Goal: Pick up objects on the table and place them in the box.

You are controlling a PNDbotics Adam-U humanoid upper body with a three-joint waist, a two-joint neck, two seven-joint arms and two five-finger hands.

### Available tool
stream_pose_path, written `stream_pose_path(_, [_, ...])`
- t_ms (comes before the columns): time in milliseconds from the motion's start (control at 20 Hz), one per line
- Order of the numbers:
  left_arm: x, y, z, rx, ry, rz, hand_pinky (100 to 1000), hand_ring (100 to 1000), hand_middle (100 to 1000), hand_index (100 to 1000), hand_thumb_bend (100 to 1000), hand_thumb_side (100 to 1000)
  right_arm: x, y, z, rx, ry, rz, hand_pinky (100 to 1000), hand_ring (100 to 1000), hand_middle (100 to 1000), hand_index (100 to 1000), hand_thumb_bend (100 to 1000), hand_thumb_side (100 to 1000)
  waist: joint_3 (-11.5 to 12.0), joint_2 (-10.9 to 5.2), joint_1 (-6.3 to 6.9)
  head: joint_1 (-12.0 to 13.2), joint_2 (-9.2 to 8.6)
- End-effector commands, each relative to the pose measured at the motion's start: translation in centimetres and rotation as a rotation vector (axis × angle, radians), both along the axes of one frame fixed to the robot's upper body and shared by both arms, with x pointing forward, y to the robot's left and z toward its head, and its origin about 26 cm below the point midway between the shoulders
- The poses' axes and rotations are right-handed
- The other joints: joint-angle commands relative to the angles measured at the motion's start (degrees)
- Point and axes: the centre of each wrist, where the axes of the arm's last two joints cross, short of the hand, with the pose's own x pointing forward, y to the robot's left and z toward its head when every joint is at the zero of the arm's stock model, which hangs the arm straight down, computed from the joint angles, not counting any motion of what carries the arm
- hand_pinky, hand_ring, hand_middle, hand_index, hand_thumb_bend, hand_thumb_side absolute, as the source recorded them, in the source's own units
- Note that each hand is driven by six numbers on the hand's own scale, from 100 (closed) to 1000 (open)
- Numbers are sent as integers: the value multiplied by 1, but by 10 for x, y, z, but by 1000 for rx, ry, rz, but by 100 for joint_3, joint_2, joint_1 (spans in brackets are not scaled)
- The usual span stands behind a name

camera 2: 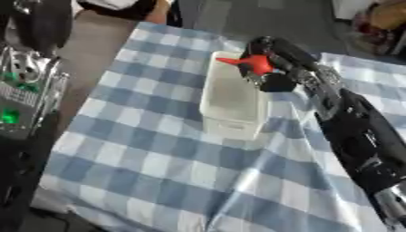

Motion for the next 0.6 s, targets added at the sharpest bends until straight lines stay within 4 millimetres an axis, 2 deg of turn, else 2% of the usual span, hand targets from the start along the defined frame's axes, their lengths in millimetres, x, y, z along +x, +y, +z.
stream_pose_path(50, [-3,-3,10,4,-39,-15,707,688,860,918,287,1000,3,-7,13,-10,-29,-18,100,450,579,699,100,832,-8,-64,21,55,6])
stream_pose_path(100, [-3,-3,10,4,-39,-14,707,688,860,918,286,1000,3,-8,13,-14,-28,-21,100,442,572,689,100,825,-9,-64,21,56,6])
stream_pose_path(150, [-3,-3,10,4,-39,-14,707,688,860,918,287,1000,3,-9,13,-18,-28,-23,157,486,617,731,100,857,-10,-64,21,57,6])
stream_pose_path(200, [-3,-3,10,4,-39,-14,707,687,860,918,287,1000,3,-9,12,-21,-27,-24,147,481,612,726,100,864,-10,-65,20,58,6])
stream_pose_path(250, [-3,-3,10,4,-39,-14,707,687,860,918,286,1000,3,-10,12,-24,-26,-25,224,516,650,758,100,884,-11,-65,20,59,6])
stream_pose_path(350, [-3,-3,10,4,-39,-14,707,687,860,918,286,1000,3,-10,12,-30,-25,-26,307,552,681,780,100,897,-10,-65,20,62,6])
stream_pose_path(400, [-3,-3,10,4,-39,-14,707,687,859,918,287,1000,3,-11,12,-33,-25,-27,399,592,717,801,100,913,-10,-65,19,64,6])
stream_pose_path(450, [-3,-3,10,3,-39,-14,707,688,859,918,287,1000,3,-11,12,-35,-24,-28,433,606,727,808,100,914,-10,-66,19,64,6])
stream_pose_path(600, [-3,-3,10,3,-39,-14,707,687,859,918,287,1000,3,-11,12,-47,-24,-35,459,622,743,817,100,931,-12,-68,18,69,6])
